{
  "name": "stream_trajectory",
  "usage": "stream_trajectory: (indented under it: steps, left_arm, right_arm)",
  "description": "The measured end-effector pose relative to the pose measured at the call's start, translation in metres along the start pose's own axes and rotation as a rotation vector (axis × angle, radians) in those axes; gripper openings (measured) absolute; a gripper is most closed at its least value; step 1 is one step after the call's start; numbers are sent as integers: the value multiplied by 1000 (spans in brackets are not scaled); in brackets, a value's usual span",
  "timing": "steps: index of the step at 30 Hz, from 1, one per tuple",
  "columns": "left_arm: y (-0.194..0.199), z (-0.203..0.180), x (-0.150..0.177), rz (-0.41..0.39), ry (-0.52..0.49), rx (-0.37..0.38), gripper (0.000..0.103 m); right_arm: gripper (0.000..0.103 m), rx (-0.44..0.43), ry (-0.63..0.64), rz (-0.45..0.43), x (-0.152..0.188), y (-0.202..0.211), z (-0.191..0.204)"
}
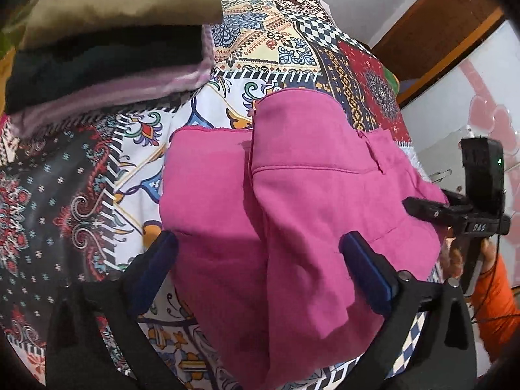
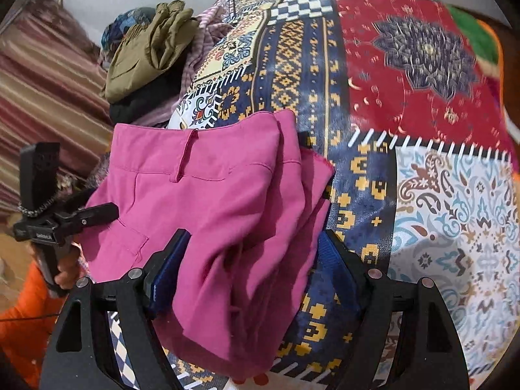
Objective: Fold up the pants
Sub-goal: 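Lift the pink trousers with both grippers toward the folded clothes stack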
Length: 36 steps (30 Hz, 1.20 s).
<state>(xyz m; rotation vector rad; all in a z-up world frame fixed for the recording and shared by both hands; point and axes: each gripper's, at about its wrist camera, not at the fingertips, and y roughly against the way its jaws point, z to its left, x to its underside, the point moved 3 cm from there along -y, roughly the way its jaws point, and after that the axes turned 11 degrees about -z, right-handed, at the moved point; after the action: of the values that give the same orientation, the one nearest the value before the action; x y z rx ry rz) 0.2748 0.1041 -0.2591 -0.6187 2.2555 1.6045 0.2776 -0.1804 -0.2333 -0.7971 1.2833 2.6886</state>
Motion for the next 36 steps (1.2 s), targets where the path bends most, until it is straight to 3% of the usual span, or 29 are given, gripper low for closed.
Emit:
stream_trajectory:
  steps: [3,6,9,11,14,17,22,29,36]
  left_arm:
    - [-1,-3,0,-9,-12,-2,102]
    - [-1,-5,0,-20,-17,-4,95]
    - [3,-10,-1,-32,-16,20,76]
    - [6,-17,-2,-39,-32,30,52]
    - [13,-30,-2,-67,-87,8,42]
    - [19,-36,0,-91,-124,-12,37]
    - [28,-35,-3,-105,-76,6,30]
    - [54,-50,-3,-169,-133,-36,22]
    - [96,-55,-9,-256,-133,-40,20]
  right_arm:
    - [78,19,44,-2,2,-1,8]
    - [67,2,58,-8,1,0,12]
    - [49,-16,82,-20,-1,-1,20]
    - [44,-6,107,-34,-1,-1,27]
    - [35,20,151,-72,-4,3,35]
    - [30,23,166,-103,-7,8,39]
    - [26,32,201,-127,-6,16,47]
    - [24,45,258,-171,-9,36,69]
    - [23,47,310,-258,-21,64,99]
